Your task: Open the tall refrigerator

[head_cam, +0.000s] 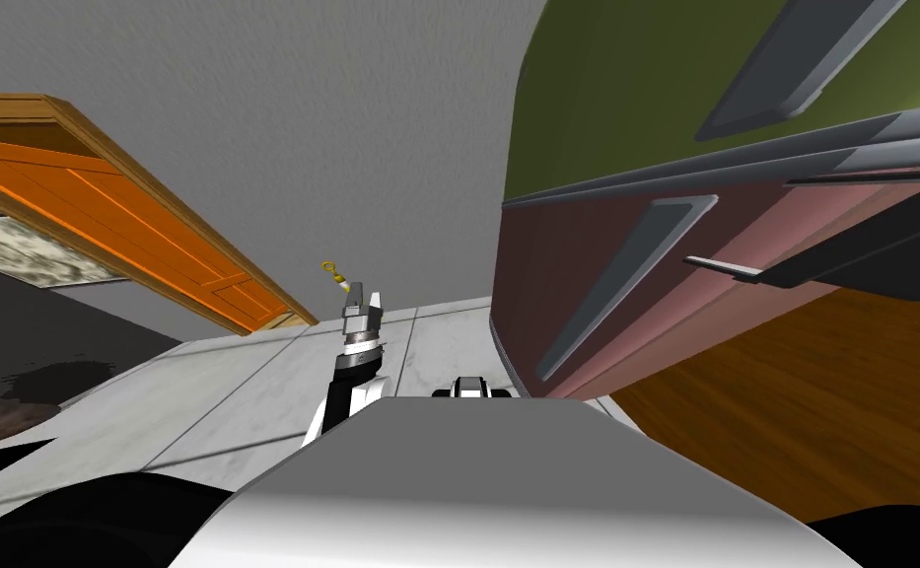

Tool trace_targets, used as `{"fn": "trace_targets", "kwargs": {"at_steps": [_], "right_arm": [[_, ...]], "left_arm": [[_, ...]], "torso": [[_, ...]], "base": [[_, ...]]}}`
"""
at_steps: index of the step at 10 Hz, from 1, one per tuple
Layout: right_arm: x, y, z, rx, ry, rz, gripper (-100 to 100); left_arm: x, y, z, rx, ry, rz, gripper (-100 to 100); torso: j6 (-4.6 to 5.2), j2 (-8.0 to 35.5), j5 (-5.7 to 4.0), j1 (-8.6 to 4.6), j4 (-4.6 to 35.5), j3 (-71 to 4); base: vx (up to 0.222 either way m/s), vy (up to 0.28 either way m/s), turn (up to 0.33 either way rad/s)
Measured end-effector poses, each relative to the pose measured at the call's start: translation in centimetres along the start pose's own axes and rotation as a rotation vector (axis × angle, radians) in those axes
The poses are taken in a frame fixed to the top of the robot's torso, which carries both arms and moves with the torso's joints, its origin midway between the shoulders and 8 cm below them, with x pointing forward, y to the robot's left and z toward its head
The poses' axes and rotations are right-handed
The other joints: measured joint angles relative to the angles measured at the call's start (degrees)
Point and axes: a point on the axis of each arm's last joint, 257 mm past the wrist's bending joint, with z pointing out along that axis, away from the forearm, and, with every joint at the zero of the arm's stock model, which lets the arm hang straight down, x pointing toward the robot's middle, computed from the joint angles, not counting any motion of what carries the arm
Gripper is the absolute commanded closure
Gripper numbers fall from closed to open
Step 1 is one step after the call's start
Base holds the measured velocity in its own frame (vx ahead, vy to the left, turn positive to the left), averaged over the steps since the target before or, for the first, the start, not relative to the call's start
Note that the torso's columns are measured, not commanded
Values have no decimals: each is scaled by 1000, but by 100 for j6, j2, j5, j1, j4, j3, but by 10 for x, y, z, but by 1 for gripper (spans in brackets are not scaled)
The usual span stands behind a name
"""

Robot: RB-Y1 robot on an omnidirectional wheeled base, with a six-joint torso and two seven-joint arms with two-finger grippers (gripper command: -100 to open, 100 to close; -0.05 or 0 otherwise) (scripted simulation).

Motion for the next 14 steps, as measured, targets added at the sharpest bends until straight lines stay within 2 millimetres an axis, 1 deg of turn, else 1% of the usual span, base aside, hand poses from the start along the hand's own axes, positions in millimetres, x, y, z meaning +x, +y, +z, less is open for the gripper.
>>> {"fn": "trace_targets", "kwargs": {"at_steps": [1, 2, 3, 5, 6, 7, 8, 9, 10, 12, 14], "right_arm": [[6, -1, 2, 2, 14, 0, -100], [14, -2, 2, 0, 31, 0, -100], [24, -1, -1, 2, 57, -2, -100], [48, -1, -2, 1, 112, -6, -100], [60, -2, -5, 0, 141, -10, -100], [61, -2, -6, 3, 145, -10, 100], [53, -6, -4, 10, 125, -9, 100], [41, -7, -2, 14, 99, -7, 100], [27, -7, 1, 10, 66, -6, 100], [4, -6, 0, 14, 13, -1, 100], [-20, -5, 4, 10, -45, 0, 100]], "left_arm": [[0, 0, 0, 0, 0, 0, 0], [0, 0, 0, 0, 0, 0, 0], [0, 0, 0, 0, 0, 0, 0], [0, 0, 0, 0, 0, 0, 0], [0, 0, 0, 0, 0, 0, 0], [0, 0, 0, 0, 0, 0, 0], [0, 0, 0, -1, 0, 1, 0], [0, 0, 0, -1, 0, 1, 0], [0, 0, 0, -1, 0, 1, 0], [0, 0, 0, 0, 0, 1, 0], [0, 0, 0, 0, 0, 1, 0]], "torso": [[9, 1, -5, -5, 1, 7], [-5, -4, -1, -12, 0, -5], [-5, -6, -4, -11, -4, -6], [-15, -28, 0, -15, -11, -25], [-13, -34, 2, -11, -14, -29], [15, -23, -12, -13, -8, -4], [31, -16, -24, -29, -4, 11], [23, 2, -29, -30, 0, 23], [11, 20, -30, -31, 0, 27], [19, 44, -34, -34, 8, 46], [25, 44, -29, -20, 10, 49]], "base": [[-64, 27, 184], [-101, 35, 254], [-121, 39, 237], [-123, 50, 322], [-67, 19, 47], [96, -50, -372], [196, -72, -377], [169, -50, -324], [119, -43, -277], [103, -40, -258], [115, -36, -295]]}}
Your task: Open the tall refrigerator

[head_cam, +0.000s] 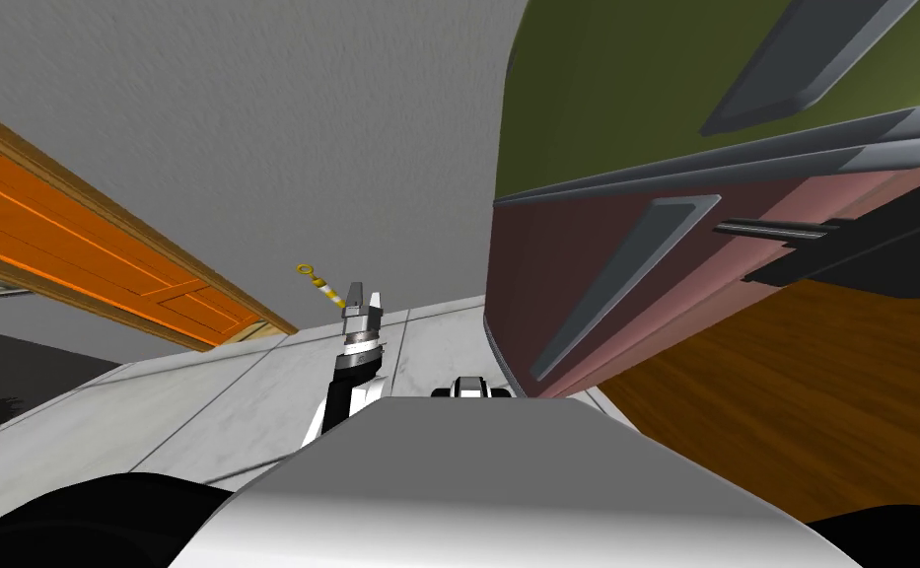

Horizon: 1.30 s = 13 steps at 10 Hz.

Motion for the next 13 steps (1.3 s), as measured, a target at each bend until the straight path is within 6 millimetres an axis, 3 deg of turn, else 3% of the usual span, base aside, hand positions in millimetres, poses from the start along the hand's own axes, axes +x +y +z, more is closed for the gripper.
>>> {"fn": "trace_targets", "kwargs": {"at_steps": [2, 3, 11, 12, 13], "right_arm": [[-23, 3, 3, -2, -55, 4, 100], [-26, 4, 3, -5, -61, 2, -100], [-35, -20, 9, -41, -84, -35, -100], [-35, -20, 9, -41, -83, -33, 100], [-34, -20, 8, -41, -82, -32, 100]], "left_arm": [[0, 0, 0, 0, 0, 0, 0], [0, 0, 0, 0, 0, 0, 0], [0, 0, 0, 0, 0, 0, 0], [0, 0, 0, 0, 0, 0, 0], [0, 0, 0, 0, 0, 0, 0]], "torso": [[-1, 9, 6, 11, 5, 6], [-13, 10, 5, 10, -1, 0], [-17, -36, 24, 29, -9, -35], [-25, -38, 26, 30, -16, -40], [-22, -31, 20, 26, -14, -31]], "base": [[84, -15, -145], [31, 18, -14], [51, 20, -23], [-10, 1, -27], [45, 109, -114]]}}
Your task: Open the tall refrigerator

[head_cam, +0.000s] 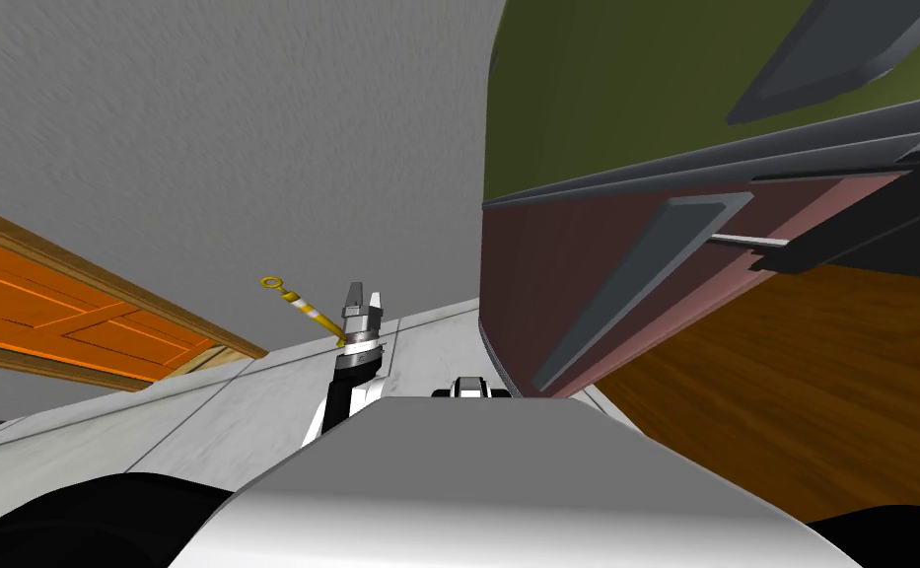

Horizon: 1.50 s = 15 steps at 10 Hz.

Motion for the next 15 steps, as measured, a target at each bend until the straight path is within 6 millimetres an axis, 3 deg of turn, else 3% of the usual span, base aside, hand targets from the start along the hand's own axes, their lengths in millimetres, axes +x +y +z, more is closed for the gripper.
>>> {"fn": "trace_targets", "kwargs": {"at_steps": [15], "right_arm": [[55, -6, -37, 5, 223, -14, 100]], "left_arm": [[0, 0, 0, 0, 0, 0, 0]], "torso": [[7, 21, -22, -30, 3, 25]], "base": [[40, 284, -110]]}}
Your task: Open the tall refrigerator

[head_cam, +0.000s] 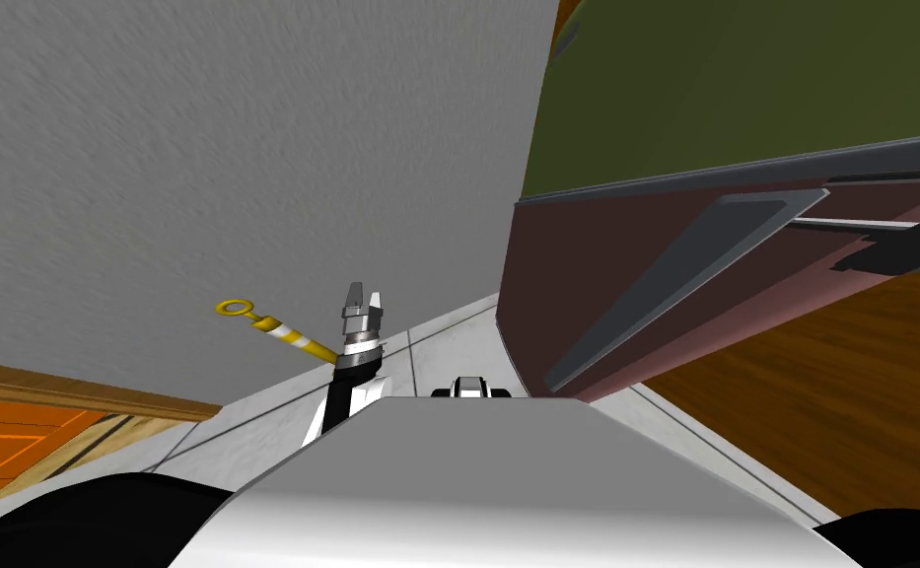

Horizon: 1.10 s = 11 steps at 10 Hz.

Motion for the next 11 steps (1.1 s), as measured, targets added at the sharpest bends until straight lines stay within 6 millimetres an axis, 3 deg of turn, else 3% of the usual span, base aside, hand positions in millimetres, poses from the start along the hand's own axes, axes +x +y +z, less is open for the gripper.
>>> {"fn": "trace_targets", "kwargs": {"at_steps": [1, 3, 8, 11], "right_arm": [[-1, 2, 0, -7, -2, 2, 100], [10, -1, -5, 2, 37, -3, 100], [35, 1, -17, -5, 113, -4, 100], [60, -1, -31, 3, 191, -12, 100]], "left_arm": [[0, 0, 0, 0, 0, 0, 0], [0, 0, 0, 0, 0, 0, 0], [0, 0, 0, 0, 0, 0, 0], [0, 0, 0, 0, 0, 0, 0]], "torso": [[4, 10, 1, -49, 15, -3], [10, -23, -1, 39, -7, -7], [-6, -34, 5, -1, -7, -30], [2, -21, 3, 20, -4, -12]], "base": [[78, 166, -86], [121, 309, -113], [117, 325, -94], [131, 360, -108]]}}
